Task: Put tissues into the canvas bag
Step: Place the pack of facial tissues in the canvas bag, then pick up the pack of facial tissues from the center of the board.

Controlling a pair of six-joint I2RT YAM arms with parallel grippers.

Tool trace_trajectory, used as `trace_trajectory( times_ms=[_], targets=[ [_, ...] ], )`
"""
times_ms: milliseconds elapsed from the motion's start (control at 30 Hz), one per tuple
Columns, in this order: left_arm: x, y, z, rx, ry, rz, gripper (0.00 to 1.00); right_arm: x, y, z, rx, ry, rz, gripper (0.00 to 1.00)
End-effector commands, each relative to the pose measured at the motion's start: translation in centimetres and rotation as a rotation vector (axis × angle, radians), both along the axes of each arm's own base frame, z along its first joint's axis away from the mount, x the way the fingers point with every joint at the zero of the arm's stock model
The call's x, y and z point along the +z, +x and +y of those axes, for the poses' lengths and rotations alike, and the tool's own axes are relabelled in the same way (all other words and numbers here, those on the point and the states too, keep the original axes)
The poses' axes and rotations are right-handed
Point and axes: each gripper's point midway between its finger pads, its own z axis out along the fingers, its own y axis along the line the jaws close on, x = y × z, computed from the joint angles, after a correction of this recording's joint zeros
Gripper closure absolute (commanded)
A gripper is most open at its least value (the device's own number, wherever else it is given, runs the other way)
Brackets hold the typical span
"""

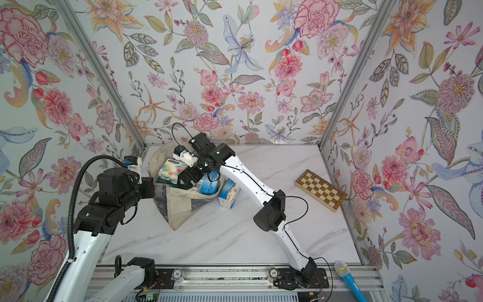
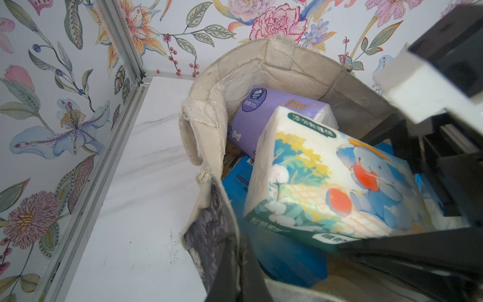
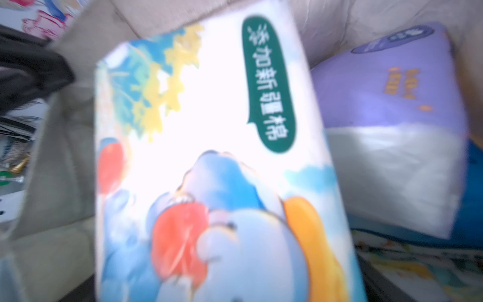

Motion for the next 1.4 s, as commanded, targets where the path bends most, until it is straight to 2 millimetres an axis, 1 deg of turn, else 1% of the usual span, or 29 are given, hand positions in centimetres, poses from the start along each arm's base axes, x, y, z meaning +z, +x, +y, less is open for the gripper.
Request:
trace_trajectory(
  times_ms=[0,167,267,367,567,667,733,767,800,833,900,967,1000,1033,1100,1167,1233,1300,1367],
  targets=[
    [3.3,0.6,0.3,0.018,0.005,-0.119,1.00,5.5,-1.7,-0.9,0.059,0.148,0.043,0.01],
    [3.0,0.8,0.3,0.015,0.006,-0.113,1.00,6.2,-1.4,-1.3,0.059,0.172,0.057,0.01],
    [2.9,0.7,0.4,0.020,0.010,-0.110,1.00,7.1,-1.0,-1.8,0.045,0.193,0.056,0.01],
    [2.9,0.7,0.5,0.025,0.014,-0.112,1.00,8.3,0.1,-2.7,-0.003,0.210,0.034,0.01],
    [2.7,0.7,0.6,0.030,0.016,-0.111,1.00,10.7,2.7,-5.4,-0.124,0.228,-0.048,0.00],
    [2.6,0.8,0.6,0.031,0.017,-0.109,1.00,11.8,4.2,-7.3,-0.208,0.238,-0.082,0.03],
    [2.7,0.7,0.6,0.032,0.017,-0.114,1.00,12.5,5.5,-9.1,-0.286,0.251,-0.095,0.05],
    [2.7,0.8,0.7,0.033,0.019,-0.116,1.00,12.4,6.3,-10.2,-0.337,0.252,-0.093,0.05],
    [2.7,0.8,0.6,0.033,0.018,-0.118,1.00,12.3,7.5,-11.8,-0.404,0.261,-0.093,0.05],
    [2.7,0.8,0.6,0.033,0.018,-0.120,1.00,12.3,8.4,-13.2,-0.466,0.275,-0.085,0.05],
    [2.6,0.9,0.6,0.031,0.018,-0.120,1.00,11.1,10.1,-16.7,-0.620,0.307,-0.050,0.05],
    [2.5,1.0,0.5,0.028,0.018,-0.118,1.00,8.8,11.4,-20.6,-0.784,0.312,-0.007,0.06],
    [2.6,1.1,0.5,0.025,0.017,-0.120,1.00,7.1,11.7,-22.4,-0.863,0.294,0.013,0.06],
    [2.5,1.1,0.5,0.025,0.018,-0.121,1.00,5.6,11.7,-23.8,-0.921,0.266,0.028,0.06],
    [2.6,1.2,0.4,0.022,0.016,-0.124,1.00,1.6,11.0,-26.1,-1.023,0.159,0.044,0.06],
    [2.7,1.3,0.3,0.019,0.015,-0.128,1.00,-1.7,9.8,-26.9,-1.057,0.091,0.095,0.06],
    [2.7,1.4,0.3,0.017,0.015,-0.126,1.00,-4.8,8.5,-26.8,-1.060,0.040,0.177,0.05],
    [2.7,1.6,0.2,0.012,0.013,-0.125,1.00,-7.4,7.2,-25.9,-1.041,0.005,0.251,0.04],
    [2.6,1.7,0.1,0.009,0.008,-0.124,1.00,-9.0,6.3,-24.6,-1.009,-0.016,0.300,0.03]
  ],
)
